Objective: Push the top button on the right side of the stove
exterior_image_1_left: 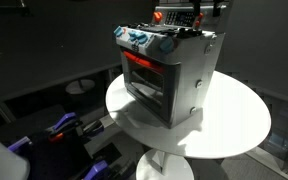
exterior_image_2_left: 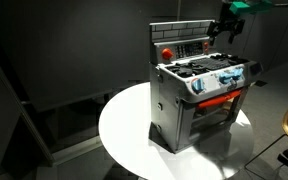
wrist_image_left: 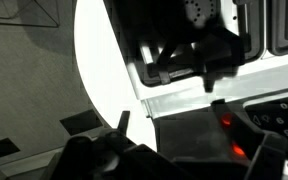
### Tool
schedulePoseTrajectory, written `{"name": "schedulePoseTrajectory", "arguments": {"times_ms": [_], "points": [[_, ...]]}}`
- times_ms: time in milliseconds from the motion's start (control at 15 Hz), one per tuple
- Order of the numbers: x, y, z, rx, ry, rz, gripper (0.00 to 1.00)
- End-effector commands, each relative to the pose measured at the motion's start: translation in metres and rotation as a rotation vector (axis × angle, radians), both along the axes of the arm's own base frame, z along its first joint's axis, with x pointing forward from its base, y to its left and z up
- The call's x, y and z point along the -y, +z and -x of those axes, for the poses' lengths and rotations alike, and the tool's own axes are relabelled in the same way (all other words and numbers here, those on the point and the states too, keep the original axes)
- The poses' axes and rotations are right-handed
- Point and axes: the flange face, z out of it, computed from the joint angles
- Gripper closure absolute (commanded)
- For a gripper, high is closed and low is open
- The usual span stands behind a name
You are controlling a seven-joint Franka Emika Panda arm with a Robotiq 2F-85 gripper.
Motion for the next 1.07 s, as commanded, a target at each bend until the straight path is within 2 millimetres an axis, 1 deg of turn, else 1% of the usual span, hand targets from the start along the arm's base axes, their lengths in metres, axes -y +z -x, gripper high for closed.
{"name": "schedulePoseTrajectory", "arguments": {"times_ms": [0,733,867,1000], "points": [[0.0,0.002,-0.011,0.025,-0.009,0.001,0.0],[0.002,-0.002,-0.026,0.071,0.002,0.007,0.0],[0.002,0.001,-0.021,0.058,0.005,0.0,0.0],[0.0,0.007,-0.01,0.033,0.017,-0.012,0.0]]}}
